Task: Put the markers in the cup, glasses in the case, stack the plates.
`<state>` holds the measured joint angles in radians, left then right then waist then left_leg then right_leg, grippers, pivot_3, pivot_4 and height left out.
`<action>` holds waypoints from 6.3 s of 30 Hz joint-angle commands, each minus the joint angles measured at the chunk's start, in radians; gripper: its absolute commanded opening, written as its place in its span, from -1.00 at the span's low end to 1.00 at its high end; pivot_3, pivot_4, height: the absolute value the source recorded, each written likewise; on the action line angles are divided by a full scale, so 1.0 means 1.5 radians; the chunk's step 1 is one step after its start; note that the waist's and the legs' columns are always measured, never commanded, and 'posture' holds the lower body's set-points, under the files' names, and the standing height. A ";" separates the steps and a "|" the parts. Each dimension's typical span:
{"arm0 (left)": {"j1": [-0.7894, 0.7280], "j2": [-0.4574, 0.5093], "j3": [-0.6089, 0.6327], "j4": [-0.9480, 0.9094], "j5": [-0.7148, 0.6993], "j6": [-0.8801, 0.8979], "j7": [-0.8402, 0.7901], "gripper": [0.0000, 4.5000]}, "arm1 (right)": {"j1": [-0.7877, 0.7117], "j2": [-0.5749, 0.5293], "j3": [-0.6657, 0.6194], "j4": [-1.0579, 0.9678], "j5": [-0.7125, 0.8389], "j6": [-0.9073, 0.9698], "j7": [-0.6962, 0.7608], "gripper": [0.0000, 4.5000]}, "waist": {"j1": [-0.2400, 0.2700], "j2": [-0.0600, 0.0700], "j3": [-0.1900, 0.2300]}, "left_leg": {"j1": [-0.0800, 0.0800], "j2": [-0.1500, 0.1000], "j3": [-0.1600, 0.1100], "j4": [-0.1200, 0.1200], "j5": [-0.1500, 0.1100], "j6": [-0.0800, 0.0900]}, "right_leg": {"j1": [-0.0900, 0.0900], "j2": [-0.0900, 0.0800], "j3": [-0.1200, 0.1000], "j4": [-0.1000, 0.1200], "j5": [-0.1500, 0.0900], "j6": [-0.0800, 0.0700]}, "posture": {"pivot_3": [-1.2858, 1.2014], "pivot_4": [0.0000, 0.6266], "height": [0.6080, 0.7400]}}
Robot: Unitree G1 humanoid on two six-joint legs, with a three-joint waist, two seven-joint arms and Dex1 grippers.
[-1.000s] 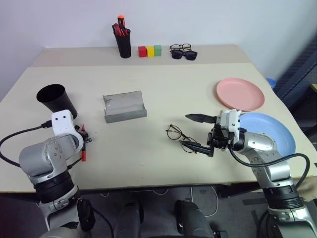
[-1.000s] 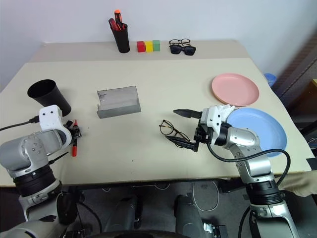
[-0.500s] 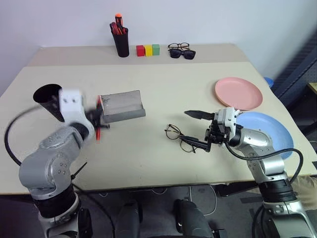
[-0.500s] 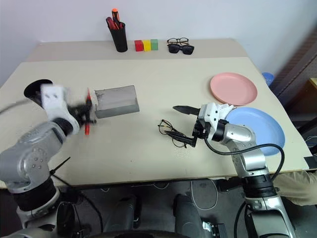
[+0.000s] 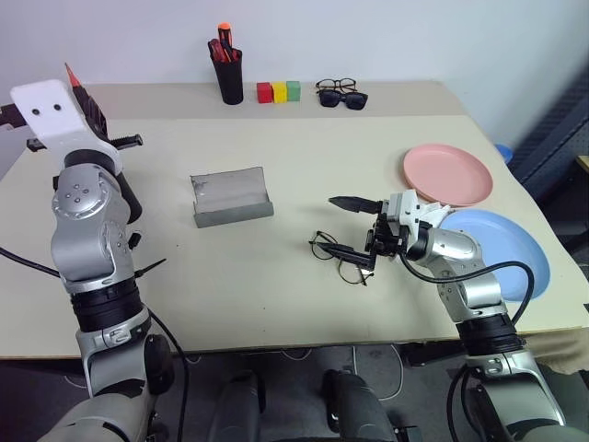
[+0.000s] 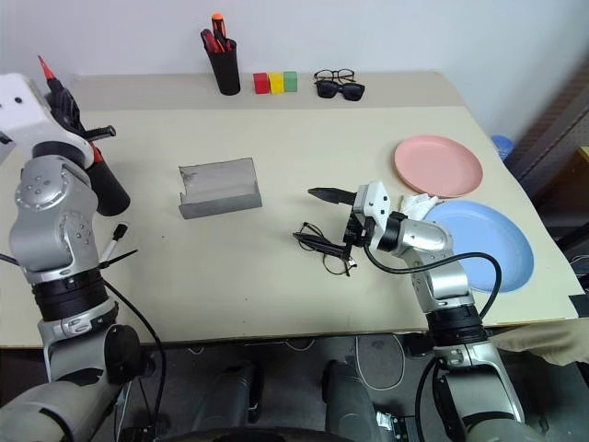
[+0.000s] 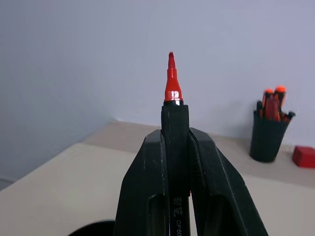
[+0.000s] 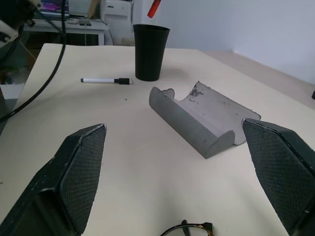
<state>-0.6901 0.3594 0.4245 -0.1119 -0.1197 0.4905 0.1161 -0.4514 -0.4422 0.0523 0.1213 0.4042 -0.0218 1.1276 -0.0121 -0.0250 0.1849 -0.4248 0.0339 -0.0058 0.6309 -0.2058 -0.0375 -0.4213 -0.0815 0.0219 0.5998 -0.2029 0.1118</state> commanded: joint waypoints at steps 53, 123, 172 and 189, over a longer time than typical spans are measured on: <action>0.268 0.141 -0.069 -0.200 -0.212 0.087 -0.187 0.71 | -0.016 0.032 -0.007 -0.020 0.006 0.013 -0.011 1.00 | -0.008 0.000 0.000 | 0.001 0.001 0.000 -0.001 0.001 -0.001 | -0.001 0.000 0.000 0.002 0.000 0.000 | 0.03 -0.52 1.00; -0.011 0.140 0.006 0.286 0.012 -0.309 -0.078 -0.98 | -0.067 0.110 0.033 0.053 -0.022 -0.062 -0.005 1.00 | -0.002 -0.001 0.000 | 0.002 0.001 0.000 -0.001 0.001 -0.001 | -0.004 0.000 0.000 0.009 -0.003 -0.001 | 0.03 -0.52 1.00; -0.159 0.327 -0.424 0.390 -0.062 -0.012 -0.815 0.53 | 0.116 -0.053 -0.030 -0.108 -0.028 0.031 -0.063 1.00 | -0.001 -0.001 0.001 | 0.002 0.001 0.000 -0.001 0.001 -0.002 | -0.004 0.000 0.000 0.009 -0.005 -0.004 | 0.03 -0.52 1.00; -0.318 0.167 -0.504 0.777 0.144 -0.219 -0.913 -0.29 | 0.248 -0.097 -0.109 -0.261 -0.015 0.083 -0.153 1.00 | 0.000 -0.003 0.002 | -0.001 0.000 0.000 0.000 0.001 -0.001 | -0.005 0.000 0.000 0.008 -0.005 -0.003 | 0.03 -0.52 1.00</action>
<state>-1.1215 0.6059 -0.3398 1.0549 0.0808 0.1818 -1.2472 -0.0787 -0.5744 -0.0875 -0.2237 0.3665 0.1034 0.9060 -0.0115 -0.0295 0.1879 -0.4264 0.0345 -0.0056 0.6309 -0.2046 -0.0396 -0.4290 -0.0820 0.0223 0.6114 -0.2106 0.1068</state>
